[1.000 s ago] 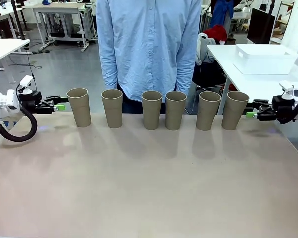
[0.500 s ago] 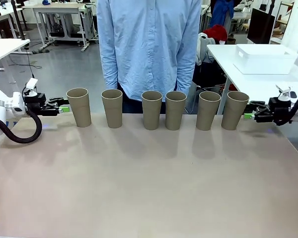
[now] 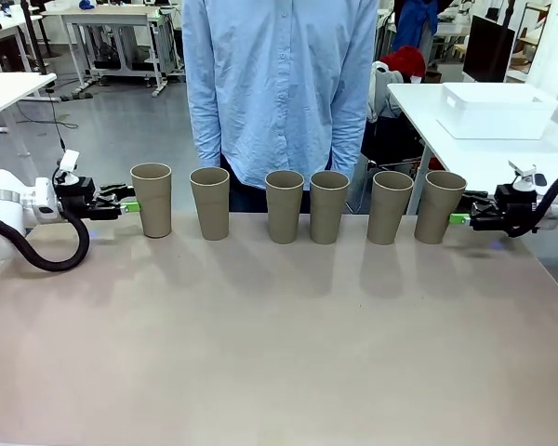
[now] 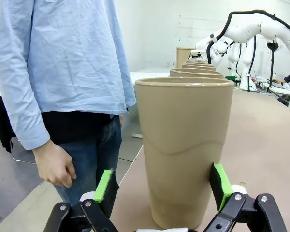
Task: Stack the cups and store them in the basket.
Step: Pick up two Reusable plastic cups , one in each hand.
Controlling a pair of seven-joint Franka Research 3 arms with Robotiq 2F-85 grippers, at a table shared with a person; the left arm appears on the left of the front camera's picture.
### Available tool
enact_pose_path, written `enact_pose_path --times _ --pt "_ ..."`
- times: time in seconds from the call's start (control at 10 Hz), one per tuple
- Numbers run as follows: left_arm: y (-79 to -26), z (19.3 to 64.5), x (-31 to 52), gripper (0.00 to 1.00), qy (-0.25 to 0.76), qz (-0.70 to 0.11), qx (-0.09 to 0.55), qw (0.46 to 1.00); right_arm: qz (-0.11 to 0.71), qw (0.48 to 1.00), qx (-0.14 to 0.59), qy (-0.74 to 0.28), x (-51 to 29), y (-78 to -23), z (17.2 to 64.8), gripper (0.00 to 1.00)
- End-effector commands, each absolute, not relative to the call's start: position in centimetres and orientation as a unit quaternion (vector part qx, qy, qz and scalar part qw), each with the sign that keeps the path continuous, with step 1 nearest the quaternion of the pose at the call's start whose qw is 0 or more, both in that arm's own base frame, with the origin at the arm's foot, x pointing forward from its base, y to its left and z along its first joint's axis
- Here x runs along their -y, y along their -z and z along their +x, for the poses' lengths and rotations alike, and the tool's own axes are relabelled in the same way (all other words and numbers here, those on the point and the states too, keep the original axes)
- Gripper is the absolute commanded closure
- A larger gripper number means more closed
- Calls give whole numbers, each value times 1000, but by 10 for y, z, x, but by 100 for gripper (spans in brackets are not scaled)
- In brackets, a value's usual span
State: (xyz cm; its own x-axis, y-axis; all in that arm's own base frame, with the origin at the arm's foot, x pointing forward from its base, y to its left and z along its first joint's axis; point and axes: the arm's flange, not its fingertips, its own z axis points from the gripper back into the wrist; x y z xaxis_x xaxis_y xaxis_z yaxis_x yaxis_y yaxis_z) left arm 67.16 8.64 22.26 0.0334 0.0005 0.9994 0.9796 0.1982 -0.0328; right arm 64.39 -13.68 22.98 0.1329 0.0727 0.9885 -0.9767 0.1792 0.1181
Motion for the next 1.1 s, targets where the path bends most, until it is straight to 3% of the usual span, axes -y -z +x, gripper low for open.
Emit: enact_pose_path --times 0.0,1.0 --pt "-223 668 -76 0 438 -441 557 551 469 583 493 -444 132 -229 653 0" --pt "-225 652 -37 0 457 -473 523 541 490 575 478 -448 112 -230 646 0"
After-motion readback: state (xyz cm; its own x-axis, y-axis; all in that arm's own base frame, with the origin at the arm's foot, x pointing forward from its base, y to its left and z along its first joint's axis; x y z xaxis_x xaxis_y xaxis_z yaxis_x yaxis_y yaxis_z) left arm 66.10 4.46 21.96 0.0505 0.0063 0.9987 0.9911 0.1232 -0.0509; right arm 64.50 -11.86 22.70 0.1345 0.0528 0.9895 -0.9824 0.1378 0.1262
